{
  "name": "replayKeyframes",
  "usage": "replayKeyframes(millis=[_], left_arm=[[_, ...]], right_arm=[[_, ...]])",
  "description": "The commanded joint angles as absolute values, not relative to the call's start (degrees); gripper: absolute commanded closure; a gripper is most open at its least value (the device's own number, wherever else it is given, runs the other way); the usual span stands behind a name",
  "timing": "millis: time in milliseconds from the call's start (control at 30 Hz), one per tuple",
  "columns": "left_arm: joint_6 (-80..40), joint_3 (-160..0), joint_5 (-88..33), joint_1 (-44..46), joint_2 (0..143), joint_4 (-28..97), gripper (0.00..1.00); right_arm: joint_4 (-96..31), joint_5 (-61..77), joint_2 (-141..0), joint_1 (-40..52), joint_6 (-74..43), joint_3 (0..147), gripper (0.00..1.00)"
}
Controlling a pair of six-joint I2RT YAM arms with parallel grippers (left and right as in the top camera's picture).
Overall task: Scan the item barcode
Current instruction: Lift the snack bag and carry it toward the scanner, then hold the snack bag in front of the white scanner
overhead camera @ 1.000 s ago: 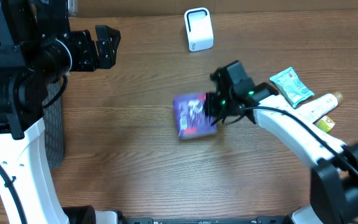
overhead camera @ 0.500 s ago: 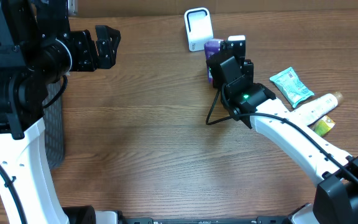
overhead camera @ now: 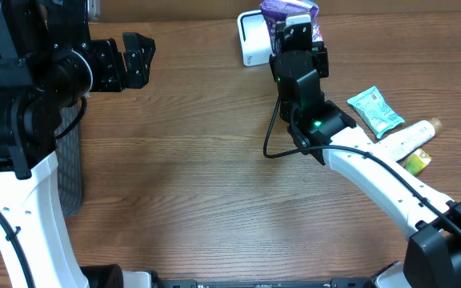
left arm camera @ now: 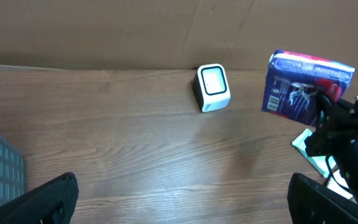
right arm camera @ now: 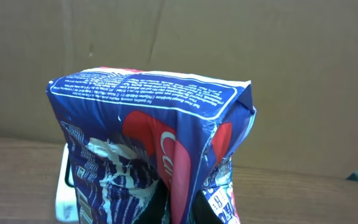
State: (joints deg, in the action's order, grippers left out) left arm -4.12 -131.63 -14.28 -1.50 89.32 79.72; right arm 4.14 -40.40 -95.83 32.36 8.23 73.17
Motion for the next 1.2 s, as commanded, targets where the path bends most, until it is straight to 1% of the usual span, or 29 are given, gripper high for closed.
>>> replayKeyframes(millis=[0,67,133,233,300,433,533,667,800,833,967,1167], left_arm=[[-3.20,-132.20,-14.17,-1.48,89.73,79.53,0.01],[-3.20,-132.20,-14.17,-1.48,89.73,79.53,0.00],[-3.20,-132.20,-14.17,-1.48,89.73,79.53,0.01],[-3.20,-132.20,-14.17,-1.48,89.73,79.53,0.01],[-3.20,-132.20,-14.17,-1.48,89.73,79.50,0.00],[-3.20,-132.20,-14.17,-1.48,89.73,79.53,0.00],[-3.20,-132.20,-14.17,-1.48,89.73,79.53,0.00],[-3.20,-132.20,-14.17,-1.48,89.73,79.53,0.00],[-3.20,-132.20,-14.17,-1.48,89.73,79.53,0.00],[-3.20,-132.20,-14.17,-1.48,89.73,79.53,0.00],[-3.20,-132.20,-14.17,-1.48,89.73,79.53,0.00],[-3.20,-132.20,-14.17,-1.48,89.73,79.50,0.00]], right_arm=[[1.21,-37.15,-92.18,32.95,-2.39,74.48,0.97],[-3.27,-30.24,-90.24,32.77,-9.76,75.07,0.97],[-6.70,-19.73,-88.16,31.59,-15.49,75.99,0.97],[-9.52,-2.39,-85.86,28.01,-20.27,78.28,0.97],[-12.40,6.39,-85.71,25.12,-22.50,81.08,0.97],[-17.12,19.11,-86.06,19.68,-25.41,87.05,0.97],[-19.38,23.22,-86.06,16.93,-25.56,90.80,0.97],[-19.81,23.18,-86.17,15.75,-25.52,93.76,0.97],[-15.46,21.58,-86.50,15.73,-25.50,93.84,0.96],[-14.09,19.51,-86.76,15.73,-25.12,93.84,0.96],[-8.82,1.43,-89.67,17.28,-23.38,93.84,0.96],[2.20,-10.81,-97.65,21.23,-6.87,93.84,0.96]])
